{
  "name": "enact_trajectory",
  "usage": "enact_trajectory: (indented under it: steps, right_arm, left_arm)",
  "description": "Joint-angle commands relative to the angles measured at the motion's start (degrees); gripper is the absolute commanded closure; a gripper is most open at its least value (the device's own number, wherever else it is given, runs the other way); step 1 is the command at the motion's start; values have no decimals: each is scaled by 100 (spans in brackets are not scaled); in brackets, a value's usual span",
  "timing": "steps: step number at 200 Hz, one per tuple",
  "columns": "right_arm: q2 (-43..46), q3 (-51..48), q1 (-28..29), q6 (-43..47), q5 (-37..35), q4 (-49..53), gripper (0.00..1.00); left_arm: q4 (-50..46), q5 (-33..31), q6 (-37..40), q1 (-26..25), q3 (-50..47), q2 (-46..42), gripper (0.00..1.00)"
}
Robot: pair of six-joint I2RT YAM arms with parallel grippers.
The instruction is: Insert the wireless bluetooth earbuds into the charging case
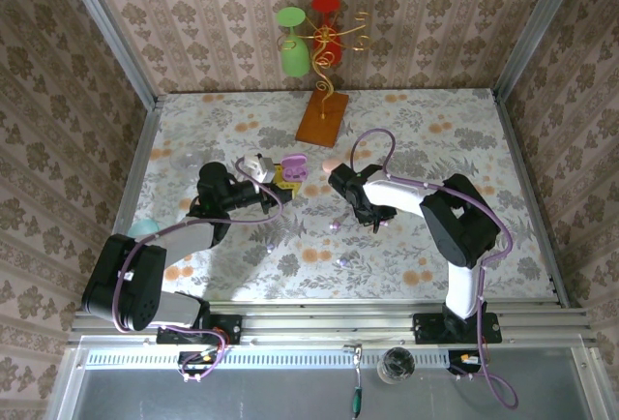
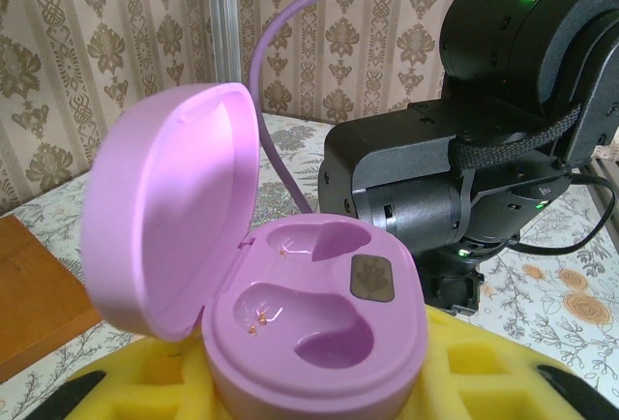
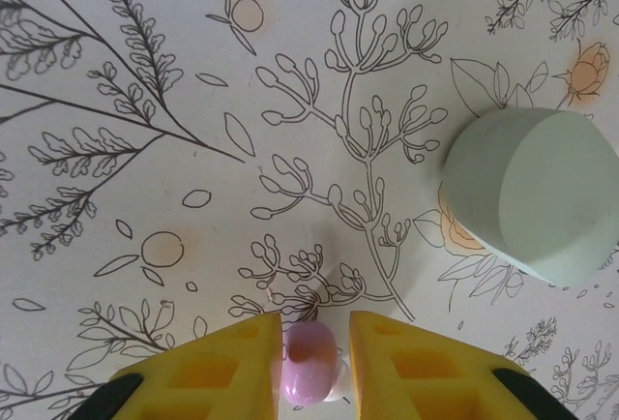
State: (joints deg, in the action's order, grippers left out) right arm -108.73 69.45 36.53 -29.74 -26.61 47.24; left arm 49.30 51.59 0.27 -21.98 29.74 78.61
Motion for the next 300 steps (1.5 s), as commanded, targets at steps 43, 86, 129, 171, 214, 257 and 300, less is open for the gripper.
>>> enact_trajectory:
  steps: [43, 86, 129, 171, 214, 257, 300]
  right_arm:
    - [-111, 121, 56, -61, 8, 347, 74]
    - [-159, 121, 94, -90, 69, 430, 72]
    - [-199, 106, 176, -176, 14, 520, 72]
    - [-311, 113, 179, -167, -48, 534, 74]
    - [-229, 172, 184, -151, -65, 542, 79]
    - [481, 9, 123, -77, 321, 212, 80]
    - [1788, -546, -183, -209, 1653, -979, 80]
  left_arm:
    - [61, 112, 113, 63, 67, -98, 66]
    - [62, 105, 105, 70, 59, -118, 67]
    - [38, 88, 115, 77, 50, -162, 66]
    - [30, 97, 96, 71, 54, -170, 66]
    - [57, 113, 82, 76, 23, -163, 66]
    - [224, 41, 84, 64, 8, -58, 66]
    - [308, -380, 304, -98, -12, 48, 67]
